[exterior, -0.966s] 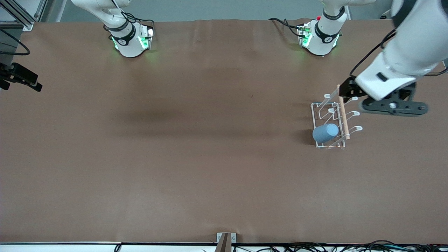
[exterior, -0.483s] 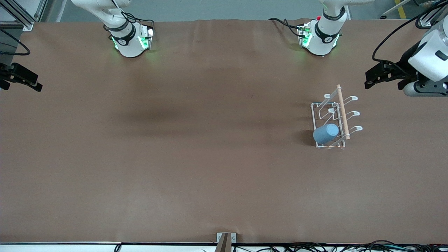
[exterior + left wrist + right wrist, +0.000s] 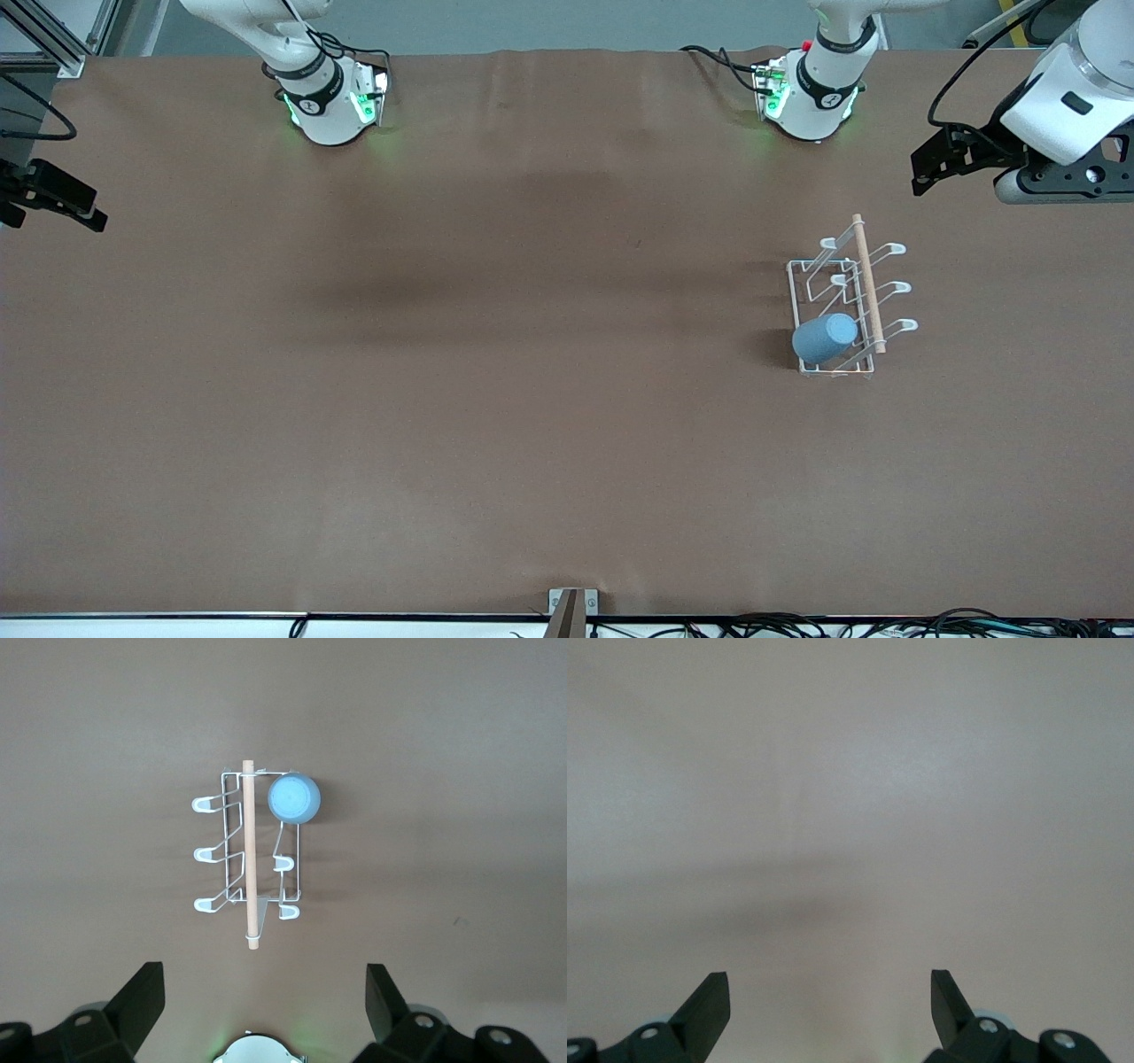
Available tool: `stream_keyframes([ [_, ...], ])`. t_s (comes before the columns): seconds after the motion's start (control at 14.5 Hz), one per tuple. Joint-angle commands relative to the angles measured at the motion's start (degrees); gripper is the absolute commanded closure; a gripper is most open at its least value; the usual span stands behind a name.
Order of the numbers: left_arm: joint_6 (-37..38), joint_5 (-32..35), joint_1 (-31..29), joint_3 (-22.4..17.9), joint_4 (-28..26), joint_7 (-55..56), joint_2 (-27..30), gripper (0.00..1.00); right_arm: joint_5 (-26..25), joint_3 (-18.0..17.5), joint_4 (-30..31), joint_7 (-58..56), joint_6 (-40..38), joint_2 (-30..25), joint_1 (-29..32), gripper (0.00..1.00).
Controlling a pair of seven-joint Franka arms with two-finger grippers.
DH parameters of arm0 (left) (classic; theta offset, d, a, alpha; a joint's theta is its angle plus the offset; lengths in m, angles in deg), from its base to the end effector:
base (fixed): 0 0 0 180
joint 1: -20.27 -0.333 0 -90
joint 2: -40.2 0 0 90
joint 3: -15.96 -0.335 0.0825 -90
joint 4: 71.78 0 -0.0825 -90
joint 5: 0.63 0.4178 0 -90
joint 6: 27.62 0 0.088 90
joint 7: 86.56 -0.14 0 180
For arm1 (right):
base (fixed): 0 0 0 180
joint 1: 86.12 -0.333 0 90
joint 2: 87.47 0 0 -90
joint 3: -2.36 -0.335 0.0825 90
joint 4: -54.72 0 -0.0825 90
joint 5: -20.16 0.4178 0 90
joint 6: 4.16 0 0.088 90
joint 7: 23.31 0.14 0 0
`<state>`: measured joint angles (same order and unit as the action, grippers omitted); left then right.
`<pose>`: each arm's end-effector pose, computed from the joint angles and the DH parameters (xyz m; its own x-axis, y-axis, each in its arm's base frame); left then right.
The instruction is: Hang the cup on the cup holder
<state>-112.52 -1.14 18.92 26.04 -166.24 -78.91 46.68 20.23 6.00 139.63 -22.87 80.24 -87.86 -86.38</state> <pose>0.5324 -0.0884 0.6268 0.9984 -0.0172 -0.0535 -0.0182 -0.9997 -0.0181 0.5749 -0.0339 0.6504 0.9978 -0.0665 -0.0021 -0.0665 -0.9978 -0.0016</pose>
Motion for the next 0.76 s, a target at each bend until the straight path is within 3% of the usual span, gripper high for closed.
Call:
stream_keyframes([
  [0.0,-1.40,1.03,-0.41,0.12,-2.31,-0.53,2.14,0.00,0.19,-0.04,1.22,-0.09,0.07,-1.11,0.44,0.00],
  [0.69,-1.40,1.56,-0.77,0.12,-1.09,-0.09,1.44,0.00,0.19,-0.13,1.31,-0.09,-0.46,-1.11,0.62,0.00],
])
